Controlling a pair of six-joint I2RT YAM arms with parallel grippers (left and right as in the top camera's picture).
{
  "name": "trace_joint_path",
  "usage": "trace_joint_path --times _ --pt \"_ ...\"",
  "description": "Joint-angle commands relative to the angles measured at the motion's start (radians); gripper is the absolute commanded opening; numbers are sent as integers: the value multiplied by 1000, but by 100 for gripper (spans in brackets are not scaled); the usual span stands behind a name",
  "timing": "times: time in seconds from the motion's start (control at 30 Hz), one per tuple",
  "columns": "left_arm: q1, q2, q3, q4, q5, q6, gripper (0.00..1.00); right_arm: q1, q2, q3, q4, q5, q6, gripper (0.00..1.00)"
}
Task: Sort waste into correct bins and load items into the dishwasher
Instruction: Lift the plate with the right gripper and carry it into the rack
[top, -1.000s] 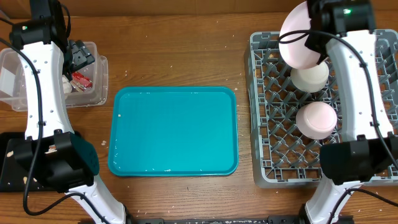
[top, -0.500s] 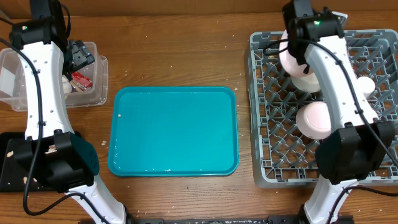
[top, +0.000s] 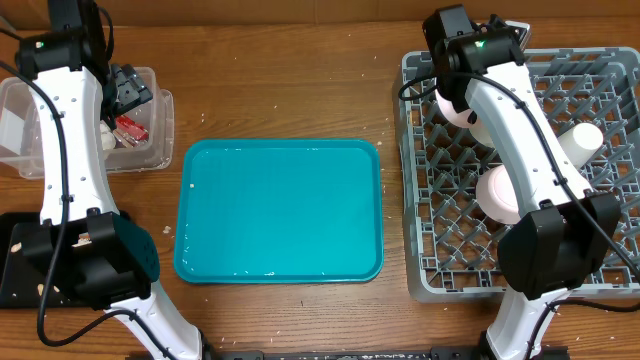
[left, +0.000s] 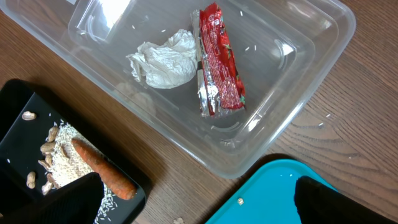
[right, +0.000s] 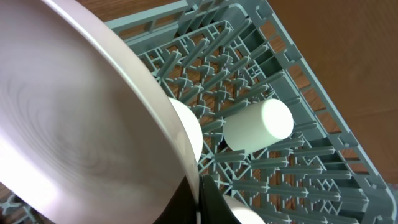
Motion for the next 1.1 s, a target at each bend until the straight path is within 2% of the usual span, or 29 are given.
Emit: trace_joint_path --times 0.0,0.1,0.37,0.4,0.53,0.63,0.67,0.7,0.73,0.77,0.93,1.07 --pt "-4 -25 14 -3 -13 -7 100 1 1 -6 -11 29 16 4" --pt "-4 -25 14 -3 -13 -7 100 16 1 -6 -24 19 17 4" --pt "-4 -25 14 -3 -14 -7 100 55 -6 5 -59 -44 16 20" --pt "-4 -25 14 -3 -13 -7 100 55 -10 10 -66 -60 16 31" --pt "-4 -25 14 -3 -14 -7 100 55 -34 50 -111 -135 16 40" --pt "-4 -25 14 -3 -14 -7 100 55 -69 93 -153 -211 16 62" --pt "-4 -25 14 -3 -14 -7 100 55 -87 113 -168 -242 16 72" --pt "-4 -25 14 -3 -13 -7 100 54 -104 129 -180 -267 16 87" --pt "-4 -25 14 -3 -14 -7 100 52 -123 146 -191 -291 16 96" --pt "-4 -25 14 -3 -14 -7 100 51 -148 164 -203 -318 16 100" --pt "-4 -25 14 -3 -13 -7 100 50 -282 195 -245 -425 17 100" --pt "-4 -25 14 -3 -14 -7 100 51 -383 191 -322 -433 38 100"
